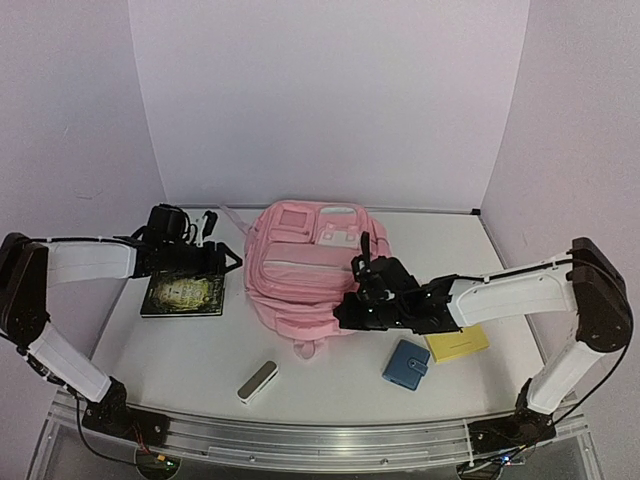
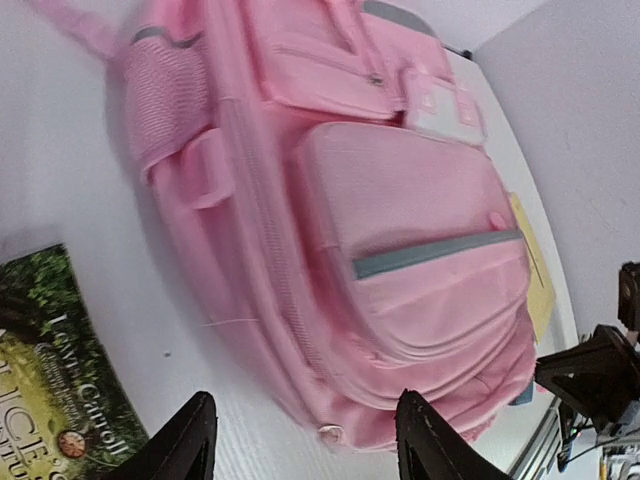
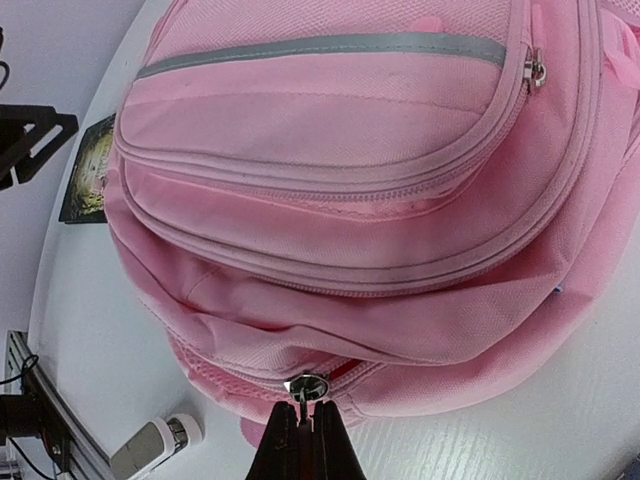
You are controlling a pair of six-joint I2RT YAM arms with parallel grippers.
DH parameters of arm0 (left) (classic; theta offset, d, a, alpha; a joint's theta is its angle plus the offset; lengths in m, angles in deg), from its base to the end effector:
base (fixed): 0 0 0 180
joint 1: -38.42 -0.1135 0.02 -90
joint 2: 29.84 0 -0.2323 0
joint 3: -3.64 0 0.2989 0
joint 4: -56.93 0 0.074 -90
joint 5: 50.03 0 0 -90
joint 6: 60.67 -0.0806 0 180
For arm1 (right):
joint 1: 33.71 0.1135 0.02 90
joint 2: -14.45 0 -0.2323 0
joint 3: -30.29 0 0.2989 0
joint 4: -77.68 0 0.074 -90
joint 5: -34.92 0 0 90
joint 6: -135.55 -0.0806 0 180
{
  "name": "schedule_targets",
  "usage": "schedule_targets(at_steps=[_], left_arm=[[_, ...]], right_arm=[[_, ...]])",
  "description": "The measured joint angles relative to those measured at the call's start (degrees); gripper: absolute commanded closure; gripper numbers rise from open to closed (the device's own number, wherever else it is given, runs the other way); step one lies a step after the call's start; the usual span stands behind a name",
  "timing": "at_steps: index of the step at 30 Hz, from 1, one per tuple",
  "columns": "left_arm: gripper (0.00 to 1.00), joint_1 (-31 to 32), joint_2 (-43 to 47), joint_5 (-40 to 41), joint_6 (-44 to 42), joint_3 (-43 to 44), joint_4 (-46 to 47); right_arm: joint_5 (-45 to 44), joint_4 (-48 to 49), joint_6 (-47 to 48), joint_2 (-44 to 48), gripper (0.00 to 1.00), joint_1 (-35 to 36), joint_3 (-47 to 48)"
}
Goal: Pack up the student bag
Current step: Zip the student bag at the center of the board.
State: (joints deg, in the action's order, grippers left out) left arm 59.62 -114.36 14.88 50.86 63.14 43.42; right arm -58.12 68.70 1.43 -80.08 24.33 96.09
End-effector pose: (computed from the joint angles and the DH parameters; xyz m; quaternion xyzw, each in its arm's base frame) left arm 0.3453 -0.1706 0.1268 0.0918 0.8796 -0.3366 0.3234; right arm 0.2274 0.3563 0.1069 -0.0971 0.8922 0.3278 0.2953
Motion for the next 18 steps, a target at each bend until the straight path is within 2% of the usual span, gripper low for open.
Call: schedule_targets(at_steps=[5, 9, 14, 18], left_arm=[[0.34, 10.21, 6.07, -0.25, -6.63, 1.56, 0.08], [0.34, 15.14, 7.86, 0.20, -11.35, 1.56, 1.32], [0.33, 19.71, 5.99, 1.91, -17.40, 2.57, 1.63], [0.32, 22.81, 1.57, 3.80, -22.45, 7.35, 0.94]], right_arm=[[1.04, -1.51, 2.03, 4.42, 1.00, 0.00, 0.82], [1.48, -1.89, 2.65, 8.04, 1.00, 0.02, 1.54], [1.95, -2.89, 2.76, 9.65, 1.00, 0.13, 1.55], [2.29, -3.65, 2.76, 9.65, 1.00, 0.15, 1.55]])
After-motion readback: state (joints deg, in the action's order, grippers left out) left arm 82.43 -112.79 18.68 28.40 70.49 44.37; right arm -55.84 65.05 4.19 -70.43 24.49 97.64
